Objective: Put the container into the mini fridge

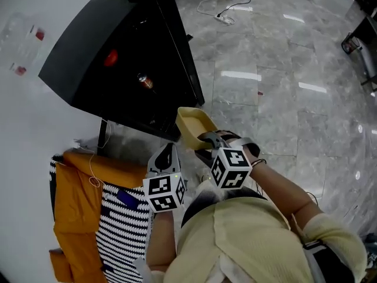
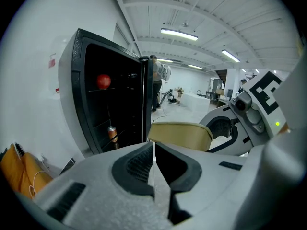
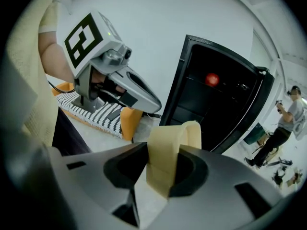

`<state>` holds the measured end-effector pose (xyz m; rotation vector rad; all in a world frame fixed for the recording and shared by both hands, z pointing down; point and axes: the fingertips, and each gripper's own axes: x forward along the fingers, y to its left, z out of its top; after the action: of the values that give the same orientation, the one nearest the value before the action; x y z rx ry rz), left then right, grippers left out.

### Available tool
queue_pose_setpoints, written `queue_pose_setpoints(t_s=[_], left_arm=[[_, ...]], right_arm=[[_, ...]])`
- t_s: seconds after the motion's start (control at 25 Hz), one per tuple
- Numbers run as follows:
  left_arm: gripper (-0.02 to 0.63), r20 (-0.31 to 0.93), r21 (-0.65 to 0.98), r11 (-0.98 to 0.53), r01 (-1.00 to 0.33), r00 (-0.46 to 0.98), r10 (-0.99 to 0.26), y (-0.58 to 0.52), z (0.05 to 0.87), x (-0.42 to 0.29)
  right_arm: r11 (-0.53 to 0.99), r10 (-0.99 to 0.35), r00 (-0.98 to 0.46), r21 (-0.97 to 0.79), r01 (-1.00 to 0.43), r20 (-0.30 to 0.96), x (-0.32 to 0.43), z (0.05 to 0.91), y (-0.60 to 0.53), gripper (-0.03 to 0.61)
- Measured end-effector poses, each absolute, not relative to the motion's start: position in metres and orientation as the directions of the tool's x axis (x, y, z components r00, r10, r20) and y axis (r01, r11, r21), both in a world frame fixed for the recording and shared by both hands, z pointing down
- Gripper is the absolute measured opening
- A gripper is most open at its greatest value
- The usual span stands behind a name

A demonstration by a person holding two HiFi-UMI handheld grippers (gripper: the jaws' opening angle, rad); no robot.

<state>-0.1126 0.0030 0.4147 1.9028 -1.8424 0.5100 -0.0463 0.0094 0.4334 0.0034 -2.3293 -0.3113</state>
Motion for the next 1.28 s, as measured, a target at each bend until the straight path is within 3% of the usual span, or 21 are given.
queue_pose_setpoints(t_s=[0.64, 1.28], left_arm=[[0.032, 0.543, 0.105, -0.145, -0.984, 0.178, -0.820, -0.052, 0.441, -0.167], [0.032, 0.540, 0.067, 0.015, -0.998, 0.024, -0.841, -0.095, 0.470, -0.192]], right_arm=[[0.973, -0.171, -0.638, 0.231, 0.011, 0.751, -0.110, 0.450, -0.029, 0.133], [0.954, -0.090, -0.671, 0.256, 0.153, 0.736, -0.138, 0.482, -0.092, 0.133]])
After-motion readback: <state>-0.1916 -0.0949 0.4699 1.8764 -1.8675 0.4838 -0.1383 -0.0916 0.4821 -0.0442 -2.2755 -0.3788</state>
